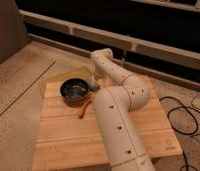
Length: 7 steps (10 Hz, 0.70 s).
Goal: Wipe the white sponge on the table
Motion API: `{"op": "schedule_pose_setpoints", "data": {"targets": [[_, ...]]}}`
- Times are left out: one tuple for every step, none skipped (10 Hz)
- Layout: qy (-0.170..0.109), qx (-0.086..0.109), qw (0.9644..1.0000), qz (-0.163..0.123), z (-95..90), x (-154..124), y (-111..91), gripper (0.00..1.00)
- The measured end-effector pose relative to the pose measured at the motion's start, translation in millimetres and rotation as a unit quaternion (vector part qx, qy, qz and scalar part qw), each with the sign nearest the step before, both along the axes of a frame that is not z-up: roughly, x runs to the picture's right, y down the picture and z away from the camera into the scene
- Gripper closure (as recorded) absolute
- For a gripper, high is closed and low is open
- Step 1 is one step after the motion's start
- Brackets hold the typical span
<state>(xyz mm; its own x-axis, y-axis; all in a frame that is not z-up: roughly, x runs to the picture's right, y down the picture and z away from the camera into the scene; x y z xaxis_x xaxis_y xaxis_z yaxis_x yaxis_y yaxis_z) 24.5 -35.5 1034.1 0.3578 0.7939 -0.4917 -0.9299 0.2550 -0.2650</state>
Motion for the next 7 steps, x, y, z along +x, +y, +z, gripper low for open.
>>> {"op": "schedule_pose_setpoints", "data": {"targets": [[0.001,-0.002,1.0000,0.001,0.0,3,2,0.88],[0.003,-0.004,1.0000,0.003,0.0,6,3,0.90],[0.004,-0.005,1.0000,0.004,0.2,8,5,0.90],[0.005,-0.006,1.0000,0.005,0.7,11,6,0.90],[0.006,-0.004,0.9999,0.007,0.9,12,5,0.90],[0.007,0.000,0.9999,0.008,0.0,14,2,0.90],[0.007,0.012,0.9999,0.009,-2.5,15,-7,0.90]]}}
